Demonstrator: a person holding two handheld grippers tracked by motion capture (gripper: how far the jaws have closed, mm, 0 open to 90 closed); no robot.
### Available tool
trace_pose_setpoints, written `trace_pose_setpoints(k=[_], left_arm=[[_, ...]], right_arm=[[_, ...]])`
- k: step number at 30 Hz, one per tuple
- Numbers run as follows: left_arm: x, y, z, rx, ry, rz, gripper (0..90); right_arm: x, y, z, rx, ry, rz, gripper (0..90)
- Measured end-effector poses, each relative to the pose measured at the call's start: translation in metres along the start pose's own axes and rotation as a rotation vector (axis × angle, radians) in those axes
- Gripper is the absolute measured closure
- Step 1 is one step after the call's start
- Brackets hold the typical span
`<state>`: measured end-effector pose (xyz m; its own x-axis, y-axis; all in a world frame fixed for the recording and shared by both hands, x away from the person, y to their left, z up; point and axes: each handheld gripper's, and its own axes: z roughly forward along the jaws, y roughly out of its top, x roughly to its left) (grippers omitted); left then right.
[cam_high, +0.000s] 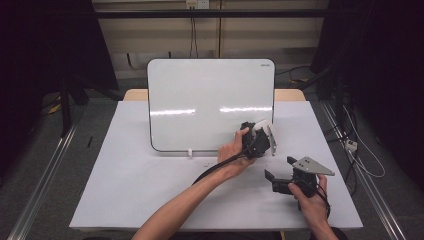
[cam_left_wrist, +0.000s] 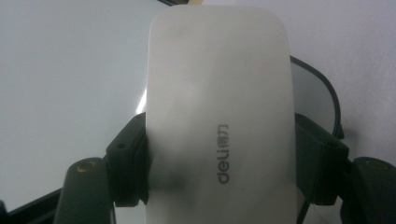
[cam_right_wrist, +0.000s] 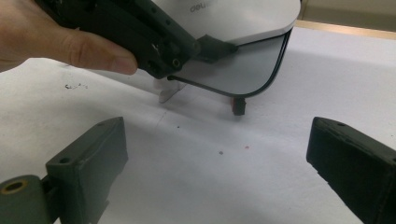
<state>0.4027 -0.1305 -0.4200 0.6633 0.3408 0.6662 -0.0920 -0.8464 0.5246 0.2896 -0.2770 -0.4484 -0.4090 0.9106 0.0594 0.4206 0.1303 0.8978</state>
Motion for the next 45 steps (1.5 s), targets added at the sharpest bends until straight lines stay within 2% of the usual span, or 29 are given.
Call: trace_pose_setpoints(k=[2,6,10,12,13,14,16,17,18,20,22,24,27,31,37,45], left_arm=[[0.002,-0.001,0.0,-0.001,-0.01,0.0,31.1],[0.006,-0.005,-0.005,0.057,0.001,0.025,31.2],[0.013,-0.015,-0.008,0.066,0.014,-0.008,31.2],[0.018,-0.018,-0.011,0.095,0.013,-0.021,31.2],[0.021,-0.021,-0.012,0.087,0.012,-0.053,31.2],[0.026,-0.024,-0.014,0.102,0.012,-0.066,31.2],[0.034,-0.032,-0.017,0.08,0.009,-0.123,31.2],[0.039,-0.038,-0.019,0.051,-0.007,-0.148,31.2],[0.042,-0.042,-0.021,0.035,-0.023,-0.151,31.2],[0.046,-0.051,-0.024,0.01,-0.046,-0.187,31.2],[0.051,-0.057,-0.027,-0.01,-0.08,-0.24,31.2],[0.054,-0.064,-0.029,-0.029,-0.101,-0.263,31.2],[0.057,-0.069,-0.038,-0.072,-0.116,-0.274,31.2],[0.062,-0.069,-0.054,-0.094,-0.115,-0.287,31.2],[0.072,-0.085,-0.066,-0.096,-0.109,-0.338,31.1],[0.091,-0.113,-0.086,-0.106,-0.09,-0.446,31.1]], right_arm=[[0.0,0.0,0.0,-0.002,0.002,-0.002,5.3],[-0.001,-0.001,-0.001,-0.001,0.002,-0.002,5.3],[-0.002,-0.001,-0.002,-0.002,-0.001,0.002,5.3],[-0.001,-0.001,-0.002,-0.001,-0.004,0.001,5.3],[-0.001,-0.001,-0.002,-0.002,-0.003,-0.002,5.2],[-0.001,-0.001,-0.002,-0.002,-0.003,0.0,5.2],[-0.001,-0.001,-0.002,-0.002,-0.003,0.0,5.3],[0.0,-0.001,-0.002,-0.001,-0.004,-0.001,5.2],[-0.001,-0.001,-0.002,-0.001,-0.004,-0.001,5.3],[-0.001,-0.001,-0.001,-0.001,-0.007,0.0,5.3],[-0.001,-0.001,-0.001,0.0,-0.008,0.001,5.3],[-0.001,-0.001,0.0,0.0,-0.01,-0.002,5.2],[0.0,0.0,0.0,0.0,-0.006,-0.003,5.3],[0.0,0.0,0.001,0.0,-0.009,-0.004,5.2],[0.0,0.0,0.0,0.0,-0.007,-0.002,5.3],[0.001,0.001,0.003,-0.003,-0.01,-0.001,5.3]])
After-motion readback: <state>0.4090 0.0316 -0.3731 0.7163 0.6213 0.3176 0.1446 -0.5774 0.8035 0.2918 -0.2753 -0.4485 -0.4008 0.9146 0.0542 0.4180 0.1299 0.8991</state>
